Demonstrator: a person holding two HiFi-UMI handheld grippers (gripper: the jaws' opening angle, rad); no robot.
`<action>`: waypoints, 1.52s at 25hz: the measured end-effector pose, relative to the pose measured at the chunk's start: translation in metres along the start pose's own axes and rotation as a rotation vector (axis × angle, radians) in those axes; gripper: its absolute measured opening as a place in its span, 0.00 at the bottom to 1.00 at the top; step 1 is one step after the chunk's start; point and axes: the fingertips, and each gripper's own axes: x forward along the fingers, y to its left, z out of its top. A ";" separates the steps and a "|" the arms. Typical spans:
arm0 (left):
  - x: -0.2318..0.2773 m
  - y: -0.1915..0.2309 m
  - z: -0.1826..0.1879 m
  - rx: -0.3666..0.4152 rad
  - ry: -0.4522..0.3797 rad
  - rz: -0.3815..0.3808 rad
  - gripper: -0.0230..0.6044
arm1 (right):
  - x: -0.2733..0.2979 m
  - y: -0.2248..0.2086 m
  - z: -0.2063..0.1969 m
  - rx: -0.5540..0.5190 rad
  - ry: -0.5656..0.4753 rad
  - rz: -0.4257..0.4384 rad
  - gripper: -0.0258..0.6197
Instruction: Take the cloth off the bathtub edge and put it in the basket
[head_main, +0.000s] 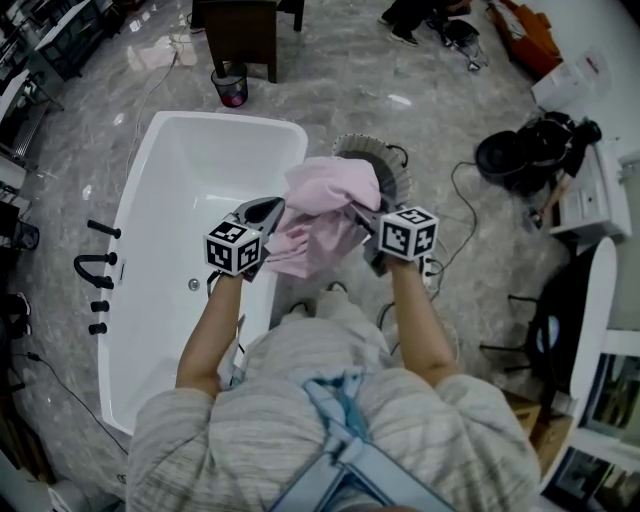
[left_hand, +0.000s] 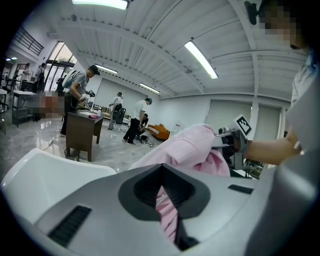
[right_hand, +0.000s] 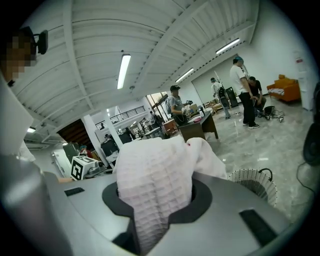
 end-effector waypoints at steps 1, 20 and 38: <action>0.003 -0.001 0.001 0.001 0.004 -0.006 0.04 | -0.002 -0.001 0.005 0.003 -0.012 0.002 0.24; 0.089 0.013 0.047 -0.010 -0.003 -0.023 0.04 | -0.033 -0.059 0.135 0.003 -0.223 0.036 0.24; 0.211 0.006 0.106 -0.011 0.015 -0.029 0.04 | -0.062 -0.135 0.256 -0.073 -0.311 0.103 0.24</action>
